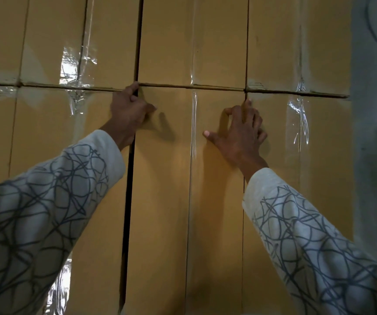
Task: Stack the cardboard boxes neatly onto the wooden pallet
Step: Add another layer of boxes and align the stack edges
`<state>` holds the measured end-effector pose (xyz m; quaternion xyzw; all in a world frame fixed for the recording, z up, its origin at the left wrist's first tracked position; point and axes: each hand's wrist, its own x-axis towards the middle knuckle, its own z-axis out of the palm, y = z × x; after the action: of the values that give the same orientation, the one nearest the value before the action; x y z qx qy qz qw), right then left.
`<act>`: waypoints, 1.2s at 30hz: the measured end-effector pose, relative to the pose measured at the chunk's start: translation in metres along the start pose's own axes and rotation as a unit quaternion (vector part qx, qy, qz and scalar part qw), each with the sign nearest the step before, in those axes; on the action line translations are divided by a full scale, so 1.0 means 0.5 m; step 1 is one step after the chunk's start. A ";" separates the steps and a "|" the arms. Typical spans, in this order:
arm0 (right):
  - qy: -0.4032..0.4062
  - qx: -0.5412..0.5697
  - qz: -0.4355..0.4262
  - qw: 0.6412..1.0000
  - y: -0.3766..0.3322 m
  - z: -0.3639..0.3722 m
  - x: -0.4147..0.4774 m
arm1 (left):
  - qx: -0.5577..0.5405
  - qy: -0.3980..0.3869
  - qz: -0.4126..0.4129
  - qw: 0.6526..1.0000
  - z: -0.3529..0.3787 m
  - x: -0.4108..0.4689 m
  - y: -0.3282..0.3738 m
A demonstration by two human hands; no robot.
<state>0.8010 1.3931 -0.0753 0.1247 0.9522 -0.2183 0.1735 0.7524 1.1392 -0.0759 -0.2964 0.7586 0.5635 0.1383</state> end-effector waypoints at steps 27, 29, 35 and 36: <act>-0.180 -0.052 -0.148 0.971 -0.232 0.240 -0.762 | 0.034 0.195 -0.215 0.956 -0.475 -0.733 -0.571; -0.182 -0.074 -0.170 0.966 -0.246 0.293 -0.787 | -0.057 0.213 -0.252 0.942 -0.524 -0.699 -0.606; -0.156 -0.188 -0.116 0.963 -0.220 0.436 -0.862 | -0.328 0.098 -0.227 0.912 -0.630 -0.652 -0.685; -0.138 -0.183 -0.114 0.967 -0.226 0.445 -0.866 | -0.320 0.071 -0.219 0.919 -0.641 -0.648 -0.696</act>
<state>1.2207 1.1222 -0.0546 -0.0500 0.9506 -0.0739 0.2973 1.2575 0.8681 -0.0639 -0.5230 0.4618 0.7091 0.1022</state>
